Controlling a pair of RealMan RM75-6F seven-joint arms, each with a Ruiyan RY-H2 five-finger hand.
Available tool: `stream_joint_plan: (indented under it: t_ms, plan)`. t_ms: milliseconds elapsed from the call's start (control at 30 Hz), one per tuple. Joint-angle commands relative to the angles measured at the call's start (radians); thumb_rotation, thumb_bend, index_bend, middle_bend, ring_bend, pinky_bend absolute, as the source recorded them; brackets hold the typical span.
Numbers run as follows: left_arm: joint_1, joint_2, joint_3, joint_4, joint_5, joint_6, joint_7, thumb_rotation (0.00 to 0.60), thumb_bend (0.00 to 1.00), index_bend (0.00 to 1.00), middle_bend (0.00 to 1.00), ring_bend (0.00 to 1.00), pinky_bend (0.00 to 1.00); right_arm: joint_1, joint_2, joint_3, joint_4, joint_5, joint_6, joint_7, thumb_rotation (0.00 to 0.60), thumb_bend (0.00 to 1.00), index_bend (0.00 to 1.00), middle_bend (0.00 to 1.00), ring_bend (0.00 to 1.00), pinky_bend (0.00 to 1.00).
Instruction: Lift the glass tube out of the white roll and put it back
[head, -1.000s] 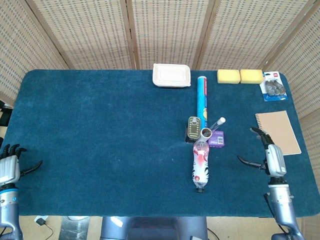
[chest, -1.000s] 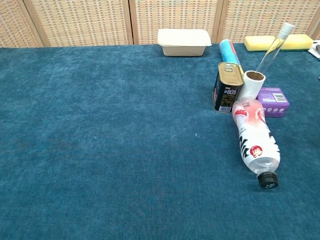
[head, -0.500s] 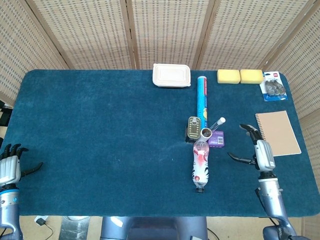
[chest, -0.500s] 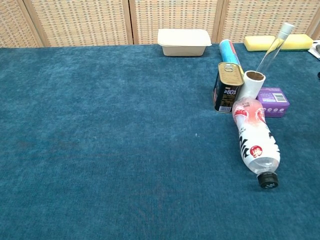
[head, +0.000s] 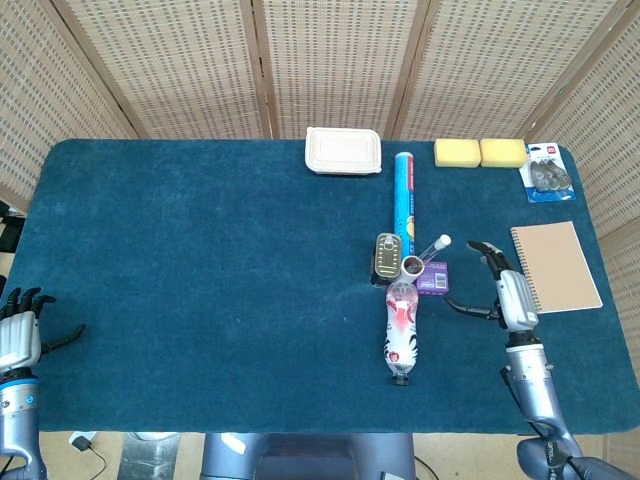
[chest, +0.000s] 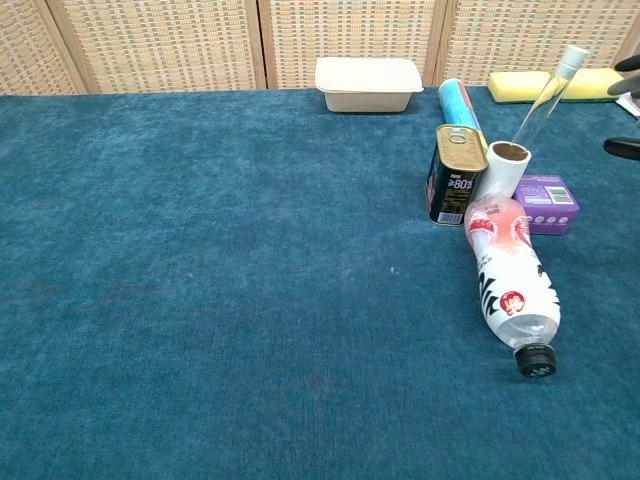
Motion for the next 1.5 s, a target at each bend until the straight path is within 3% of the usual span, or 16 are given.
stream_joint_plan:
  t_ms: [33,1167,1367,1500]
  plan:
    - [0.001,-0.001,-0.001,0.001,-0.001,0.002,0.001,0.326,0.03,0.32,0.18,0.08,0.19,0.008,-0.003,0.003,0.003,0.001,-0.004,0.001,0.413,0.05,0.16,0.22,0.16,0.24]
    - [0.029,-0.014,-0.028,0.010,-0.029,0.019,0.011,0.316,0.03,0.32,0.18,0.08,0.19,0.118,-0.076,0.008,0.086,0.000,-0.068,0.018,0.410,0.05,0.17,0.23,0.17,0.24]
    - [0.038,-0.016,-0.035,0.010,-0.038,0.022,0.015,0.325,0.03,0.32,0.18,0.08,0.19,0.132,-0.085,0.006,0.095,-0.005,-0.072,0.025,0.441,0.05,0.18,0.24,0.18,0.25]
    - [0.043,-0.017,-0.040,0.010,-0.044,0.023,0.017,0.322,0.03,0.32,0.18,0.08,0.19,0.143,-0.094,0.005,0.104,-0.005,-0.079,0.025,0.508,0.05,0.19,0.25,0.19,0.26]
